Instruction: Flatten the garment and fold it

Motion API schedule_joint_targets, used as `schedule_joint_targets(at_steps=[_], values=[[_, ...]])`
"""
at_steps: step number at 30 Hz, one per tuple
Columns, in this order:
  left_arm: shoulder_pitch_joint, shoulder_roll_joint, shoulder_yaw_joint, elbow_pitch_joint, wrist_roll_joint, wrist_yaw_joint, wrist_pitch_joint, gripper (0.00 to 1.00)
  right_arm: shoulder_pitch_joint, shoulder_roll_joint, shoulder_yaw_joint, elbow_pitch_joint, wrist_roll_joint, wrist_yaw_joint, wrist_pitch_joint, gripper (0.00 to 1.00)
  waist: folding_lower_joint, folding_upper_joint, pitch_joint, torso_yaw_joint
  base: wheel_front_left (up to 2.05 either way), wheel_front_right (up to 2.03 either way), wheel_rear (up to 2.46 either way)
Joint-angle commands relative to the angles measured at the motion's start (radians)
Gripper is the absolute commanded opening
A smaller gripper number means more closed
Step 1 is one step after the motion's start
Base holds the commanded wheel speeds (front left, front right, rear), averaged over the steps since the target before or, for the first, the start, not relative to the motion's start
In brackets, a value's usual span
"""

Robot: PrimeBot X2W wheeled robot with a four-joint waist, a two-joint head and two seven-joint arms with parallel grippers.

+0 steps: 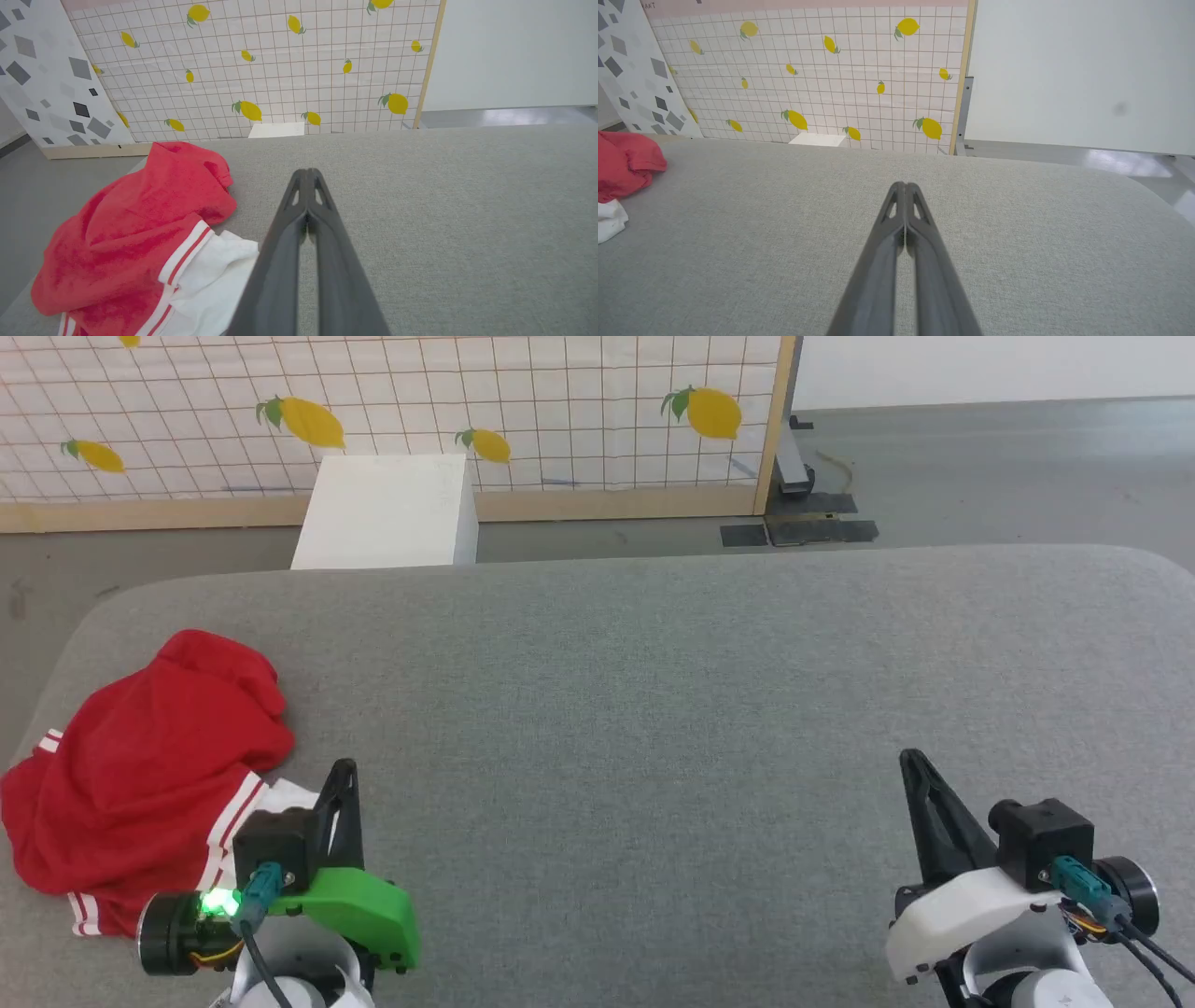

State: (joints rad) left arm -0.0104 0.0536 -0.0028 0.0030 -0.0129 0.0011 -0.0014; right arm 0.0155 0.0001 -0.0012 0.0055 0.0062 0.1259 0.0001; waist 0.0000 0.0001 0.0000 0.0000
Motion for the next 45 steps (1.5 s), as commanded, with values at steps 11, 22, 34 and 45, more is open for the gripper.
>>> schedule_joint_targets(at_steps=[11, 22, 34, 45], values=[[0.010, -0.003, 0.003, -0.003, 0.013, -0.001, 0.001, 0.00, -0.015, 0.000, 0.001, -0.005, -0.006, 0.005, 0.000, 0.00, 0.0000, -0.0001, 0.000, 0.000, 0.00, 0.00, 0.00], [0.010, -0.003, 0.003, -0.003, 0.013, -0.001, 0.001, 0.00, -0.015, 0.000, 0.001, -0.005, -0.006, 0.005, 0.000, 0.00, 0.0000, -0.0001, 0.000, 0.000, 0.00, 0.00, 0.00], [0.000, 0.000, -0.006, 0.007, -0.010, 0.000, -0.010, 1.00, 0.006, 0.000, -0.004, 0.005, 0.014, 0.000, -0.010, 1.00, 0.0000, -0.0001, 0.000, 0.000, 0.00, 0.00, 0.00], [-0.001, 0.000, -0.011, 0.024, -0.025, 0.003, -0.033, 1.00, 0.013, 0.000, -0.014, 0.019, 0.036, 0.000, -0.033, 1.00, 0.0000, -0.0001, 0.000, 0.007, 0.00, 0.00, 0.00]])
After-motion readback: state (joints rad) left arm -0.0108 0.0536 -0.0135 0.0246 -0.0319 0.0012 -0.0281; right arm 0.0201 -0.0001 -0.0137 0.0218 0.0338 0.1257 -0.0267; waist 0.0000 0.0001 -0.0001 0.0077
